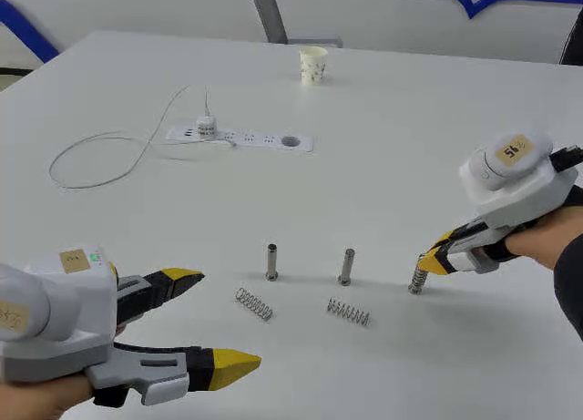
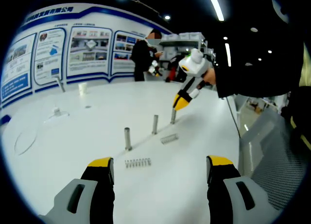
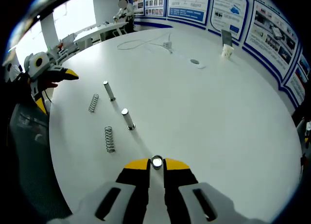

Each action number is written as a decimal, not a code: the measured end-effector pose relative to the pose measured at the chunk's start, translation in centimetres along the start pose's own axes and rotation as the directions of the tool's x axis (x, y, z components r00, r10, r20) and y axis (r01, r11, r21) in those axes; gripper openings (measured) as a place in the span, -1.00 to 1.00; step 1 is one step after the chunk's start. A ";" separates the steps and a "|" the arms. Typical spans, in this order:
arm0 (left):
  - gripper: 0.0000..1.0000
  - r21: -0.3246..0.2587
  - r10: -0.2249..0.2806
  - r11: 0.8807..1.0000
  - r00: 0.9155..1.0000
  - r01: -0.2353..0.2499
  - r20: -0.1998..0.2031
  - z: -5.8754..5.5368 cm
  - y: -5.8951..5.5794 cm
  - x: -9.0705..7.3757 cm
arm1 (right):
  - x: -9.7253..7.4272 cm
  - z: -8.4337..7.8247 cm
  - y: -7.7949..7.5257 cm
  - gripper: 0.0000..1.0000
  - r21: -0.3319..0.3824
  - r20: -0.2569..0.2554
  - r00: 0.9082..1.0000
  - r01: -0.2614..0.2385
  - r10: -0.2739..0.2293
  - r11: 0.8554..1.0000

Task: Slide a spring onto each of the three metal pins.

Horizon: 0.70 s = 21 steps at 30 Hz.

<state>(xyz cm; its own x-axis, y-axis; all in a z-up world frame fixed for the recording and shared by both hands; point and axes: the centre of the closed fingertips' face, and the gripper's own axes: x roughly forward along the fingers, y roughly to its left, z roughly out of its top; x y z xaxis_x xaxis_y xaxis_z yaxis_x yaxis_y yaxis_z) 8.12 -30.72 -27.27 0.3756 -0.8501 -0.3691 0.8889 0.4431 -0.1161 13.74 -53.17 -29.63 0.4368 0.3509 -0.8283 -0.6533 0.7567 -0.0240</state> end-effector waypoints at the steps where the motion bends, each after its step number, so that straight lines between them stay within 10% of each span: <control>1: 0.58 0.000 0.000 1.000 1.000 0.000 -0.001 0.0 0.0 0.0 | 0.0 0.0 0.0 -0.76 -0.002 0.001 1.000 0.001 -0.001 1.000; 21: 0.58 -0.002 0.002 1.000 1.000 -0.002 -0.002 -0.1 -0.1 0.0 | 0.7 -0.5 -0.1 -0.76 -0.013 0.001 1.000 0.006 -0.006 1.000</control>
<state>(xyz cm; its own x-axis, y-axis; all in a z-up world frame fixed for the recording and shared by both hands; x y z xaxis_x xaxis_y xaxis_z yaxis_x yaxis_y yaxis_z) 8.03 -30.75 -27.36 0.3768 -0.8488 -0.3709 0.8876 0.4454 -0.1175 13.78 -53.24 -30.52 0.4412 0.3465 -0.8278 -0.6586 0.7516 -0.0364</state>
